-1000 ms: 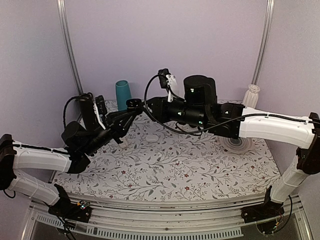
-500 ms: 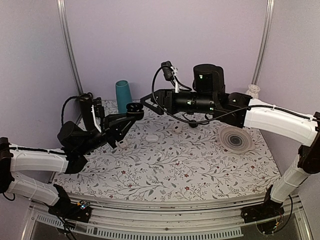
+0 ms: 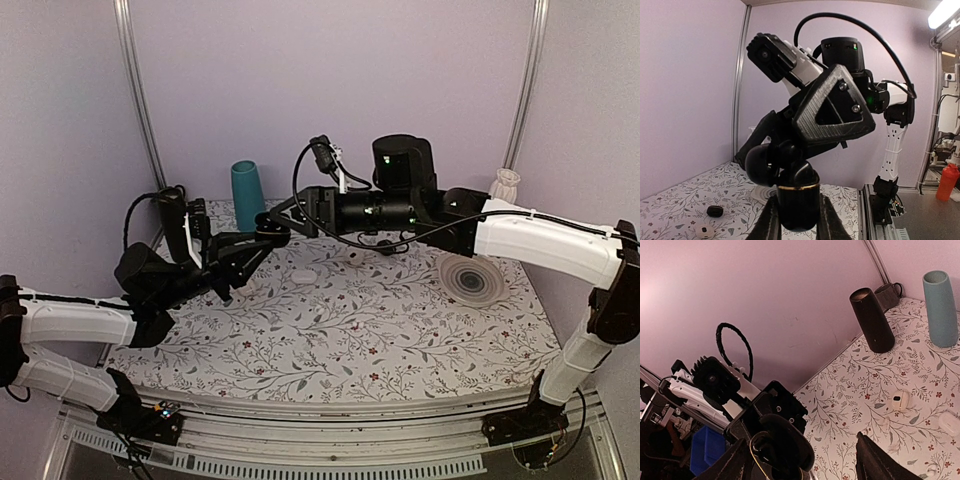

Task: Insert the wireless bluetooth earbuds into the charging case
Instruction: Adjust the right earbud in the right side groove of the charging case.

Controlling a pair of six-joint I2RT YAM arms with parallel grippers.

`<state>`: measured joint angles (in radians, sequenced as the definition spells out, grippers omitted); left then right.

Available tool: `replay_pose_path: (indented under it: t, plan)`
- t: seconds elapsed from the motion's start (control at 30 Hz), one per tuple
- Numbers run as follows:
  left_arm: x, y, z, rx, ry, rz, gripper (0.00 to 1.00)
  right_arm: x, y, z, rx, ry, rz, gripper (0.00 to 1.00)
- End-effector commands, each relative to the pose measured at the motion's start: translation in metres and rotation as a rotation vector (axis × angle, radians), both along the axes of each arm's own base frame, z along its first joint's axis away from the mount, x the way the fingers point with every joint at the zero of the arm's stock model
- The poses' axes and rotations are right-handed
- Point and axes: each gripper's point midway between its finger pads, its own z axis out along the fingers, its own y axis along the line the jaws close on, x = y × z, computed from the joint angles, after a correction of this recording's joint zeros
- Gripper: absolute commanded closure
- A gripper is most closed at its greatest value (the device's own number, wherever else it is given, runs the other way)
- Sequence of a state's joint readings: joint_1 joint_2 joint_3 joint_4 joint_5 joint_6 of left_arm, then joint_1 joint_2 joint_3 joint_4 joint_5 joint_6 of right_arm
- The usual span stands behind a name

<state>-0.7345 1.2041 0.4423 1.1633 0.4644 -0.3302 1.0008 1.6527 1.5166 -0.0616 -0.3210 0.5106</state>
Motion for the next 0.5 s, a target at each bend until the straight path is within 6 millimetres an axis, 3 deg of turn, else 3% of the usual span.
replay_pose_path:
  t: [0.0, 0.47]
  plan:
    - [-0.0022, 0.0035, 0.0046, -0.016, -0.02, -0.007, 1.0, 0.0018, 0.0025, 0.0113, 0.035, 0.029, -0.003, 0.28]
    - [-0.0008, 0.0031, 0.0051, -0.017, -0.02, -0.003, 1.0, 0.0023, 0.008, 0.009, 0.04, 0.053, 0.013, 0.28]
